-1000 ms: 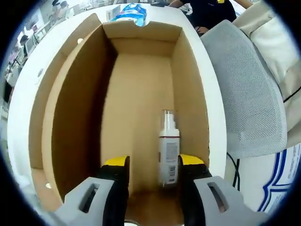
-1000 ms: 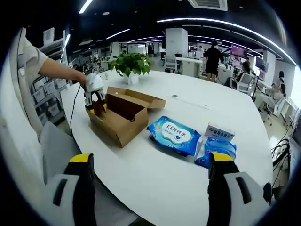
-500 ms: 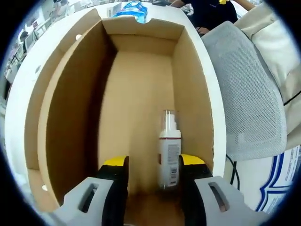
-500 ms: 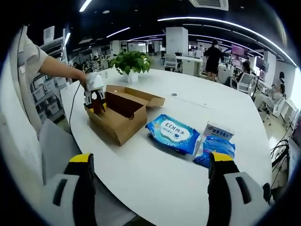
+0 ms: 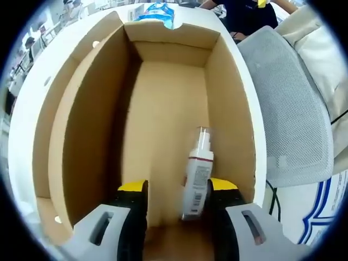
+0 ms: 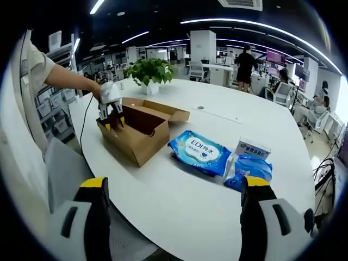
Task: Operate the shoe box by opening the lid, removing the specified soft item, and placing it in the target area until the item is outside and the box remains undamaged.
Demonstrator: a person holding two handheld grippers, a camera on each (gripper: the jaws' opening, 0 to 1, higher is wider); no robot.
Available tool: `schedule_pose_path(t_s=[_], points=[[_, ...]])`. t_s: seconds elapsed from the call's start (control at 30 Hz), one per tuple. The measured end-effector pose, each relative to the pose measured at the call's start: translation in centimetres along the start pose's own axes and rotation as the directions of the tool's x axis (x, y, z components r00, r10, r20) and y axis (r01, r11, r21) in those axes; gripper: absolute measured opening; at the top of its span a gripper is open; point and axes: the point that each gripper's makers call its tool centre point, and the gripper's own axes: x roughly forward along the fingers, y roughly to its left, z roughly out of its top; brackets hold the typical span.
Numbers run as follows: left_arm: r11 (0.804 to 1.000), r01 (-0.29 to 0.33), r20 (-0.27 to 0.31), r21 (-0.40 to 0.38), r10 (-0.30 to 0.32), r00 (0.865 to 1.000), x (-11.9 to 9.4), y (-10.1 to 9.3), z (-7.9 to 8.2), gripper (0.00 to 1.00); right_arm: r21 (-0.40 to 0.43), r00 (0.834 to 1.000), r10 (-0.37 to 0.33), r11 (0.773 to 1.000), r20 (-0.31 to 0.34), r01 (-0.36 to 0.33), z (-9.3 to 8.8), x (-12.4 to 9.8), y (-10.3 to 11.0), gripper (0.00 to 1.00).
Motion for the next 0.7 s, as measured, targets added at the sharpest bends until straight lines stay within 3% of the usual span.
schedule_pose_path(t_s=[0.47, 0.7], points=[[0.994, 0.037, -0.034, 0.107, -0.033, 0.999, 0.7, -1.3, 0.5, 0.35, 0.002, 1.0, -0.002, 1.0, 0.004, 0.002, 0.0, -0.1, 0.0, 0.94], [0.987, 0.055, -0.049, 0.153, -0.048, 0.998, 1.4, -1.7, 0.6, 0.26, 0.0, 1.0, -0.002, 1.0, 0.011, 0.002, 0.1, -0.1, 0.1, 0.93]])
